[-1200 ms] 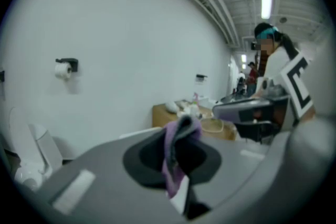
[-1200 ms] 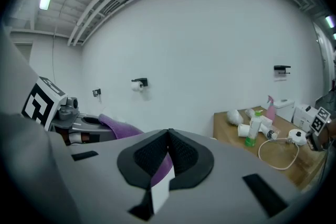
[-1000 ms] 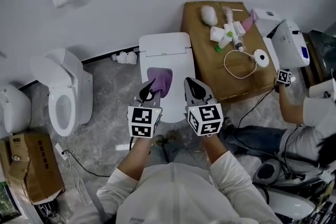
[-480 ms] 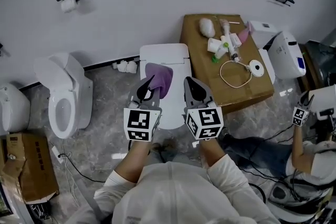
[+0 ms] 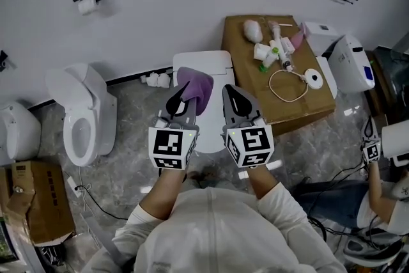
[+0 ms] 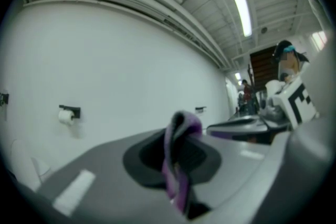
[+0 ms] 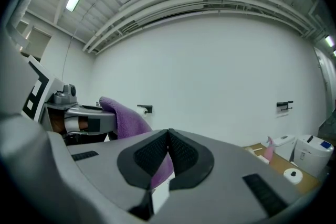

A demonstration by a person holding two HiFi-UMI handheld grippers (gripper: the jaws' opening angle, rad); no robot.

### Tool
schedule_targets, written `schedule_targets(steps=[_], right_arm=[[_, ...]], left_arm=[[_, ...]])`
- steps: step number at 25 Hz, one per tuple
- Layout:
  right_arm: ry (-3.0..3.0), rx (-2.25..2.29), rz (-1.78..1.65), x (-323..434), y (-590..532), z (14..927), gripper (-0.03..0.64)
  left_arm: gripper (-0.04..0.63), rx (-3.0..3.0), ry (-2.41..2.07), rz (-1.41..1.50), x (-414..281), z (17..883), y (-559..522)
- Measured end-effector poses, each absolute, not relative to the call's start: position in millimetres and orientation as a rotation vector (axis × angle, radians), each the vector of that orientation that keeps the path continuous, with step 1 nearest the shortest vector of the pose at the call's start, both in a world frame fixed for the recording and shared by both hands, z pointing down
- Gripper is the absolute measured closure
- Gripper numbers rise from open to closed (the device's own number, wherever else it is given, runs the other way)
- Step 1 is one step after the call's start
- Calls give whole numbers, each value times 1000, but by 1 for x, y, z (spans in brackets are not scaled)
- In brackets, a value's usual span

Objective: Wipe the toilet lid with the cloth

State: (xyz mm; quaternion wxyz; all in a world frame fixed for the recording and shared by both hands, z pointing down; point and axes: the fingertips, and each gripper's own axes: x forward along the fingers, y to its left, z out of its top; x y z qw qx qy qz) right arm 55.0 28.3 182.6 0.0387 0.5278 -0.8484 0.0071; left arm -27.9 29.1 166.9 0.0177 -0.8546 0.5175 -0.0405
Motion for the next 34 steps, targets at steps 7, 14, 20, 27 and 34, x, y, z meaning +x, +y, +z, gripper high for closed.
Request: schedule_targets(steps=[7, 14, 20, 27, 34], right_arm=[[-2596, 1618, -5, 50, 40, 177, 601], [-2589, 1588, 13, 42, 51, 186, 601], [-2581, 1592, 16, 42, 55, 189, 601], [-2571, 1588, 14, 42, 58, 190, 601], [-2562, 1577, 8, 35, 59, 191, 601]], left_arm=[[578, -2628, 1608, -137, -31, 158, 45], [578, -2644, 1595, -129, -31, 158, 55], [578, -2647, 1583, -121, -31, 157, 58], [578, -2663, 1577, -128, -33, 160, 60], [578, -2668, 1572, -122, -40, 160, 59]])
